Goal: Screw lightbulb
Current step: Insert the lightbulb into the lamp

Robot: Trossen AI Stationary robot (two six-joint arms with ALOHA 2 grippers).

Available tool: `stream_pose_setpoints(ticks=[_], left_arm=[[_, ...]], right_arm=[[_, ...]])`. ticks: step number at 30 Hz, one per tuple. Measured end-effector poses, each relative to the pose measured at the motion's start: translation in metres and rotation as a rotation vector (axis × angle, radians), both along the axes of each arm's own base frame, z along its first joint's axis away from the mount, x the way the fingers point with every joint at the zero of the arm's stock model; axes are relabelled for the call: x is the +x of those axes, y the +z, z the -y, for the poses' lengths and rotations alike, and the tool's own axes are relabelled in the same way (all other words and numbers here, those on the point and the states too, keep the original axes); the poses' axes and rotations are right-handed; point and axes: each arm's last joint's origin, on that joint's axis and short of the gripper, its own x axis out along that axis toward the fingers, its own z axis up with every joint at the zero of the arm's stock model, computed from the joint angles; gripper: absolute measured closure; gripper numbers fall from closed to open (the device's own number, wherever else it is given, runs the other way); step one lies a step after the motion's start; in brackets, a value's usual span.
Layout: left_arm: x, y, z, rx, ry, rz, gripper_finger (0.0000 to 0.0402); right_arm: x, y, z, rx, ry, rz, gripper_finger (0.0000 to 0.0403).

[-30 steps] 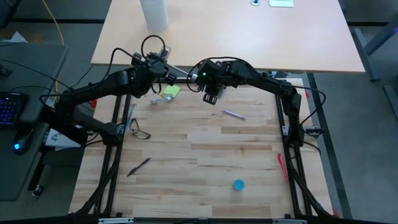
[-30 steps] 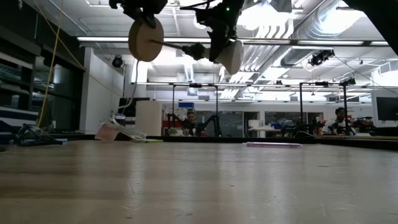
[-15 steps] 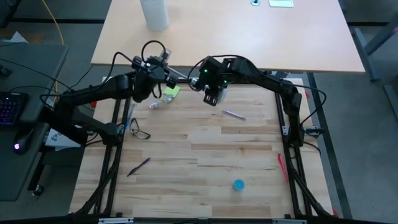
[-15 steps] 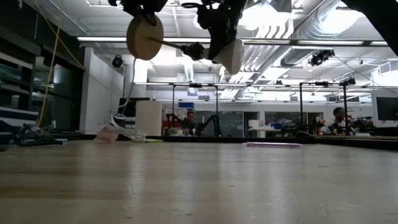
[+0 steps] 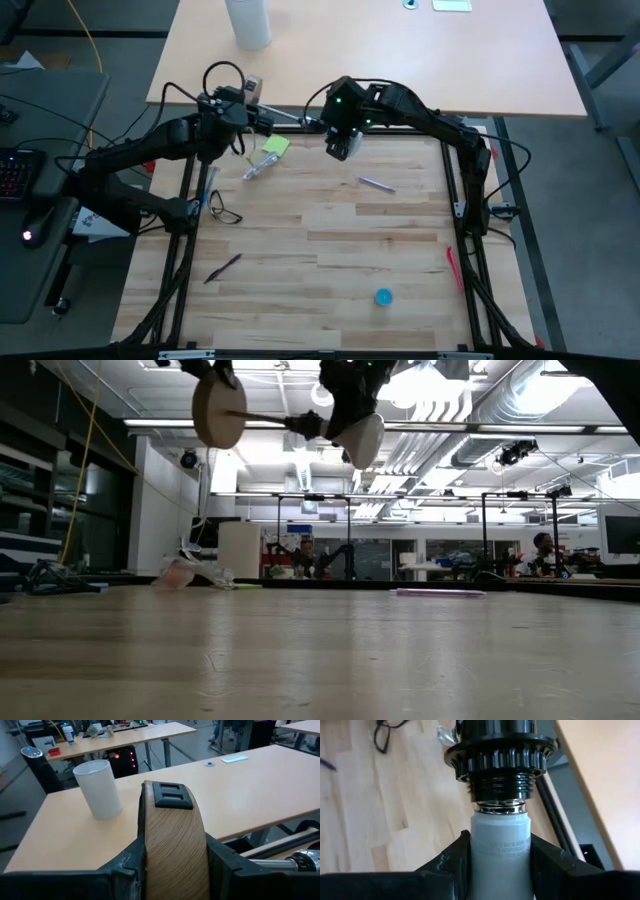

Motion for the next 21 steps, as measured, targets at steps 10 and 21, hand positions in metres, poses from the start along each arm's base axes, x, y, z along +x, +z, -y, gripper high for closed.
stream_pose_setpoints(ticks=[10, 21], left_arm=[[0.0015, 0.0021, 0.0002, 0.029, -0.06, -0.079, 0.0284], [0.0058, 0.0069, 0.001, 0.06, -0.176, -0.128, 0.0284]], right_arm=[[-0.0015, -0.0005, -0.0027, 0.062, 0.043, 0.002, 0.0257], [-0.0059, -0.0036, -0.0063, 0.203, 0.114, -0.014, 0.0257]])
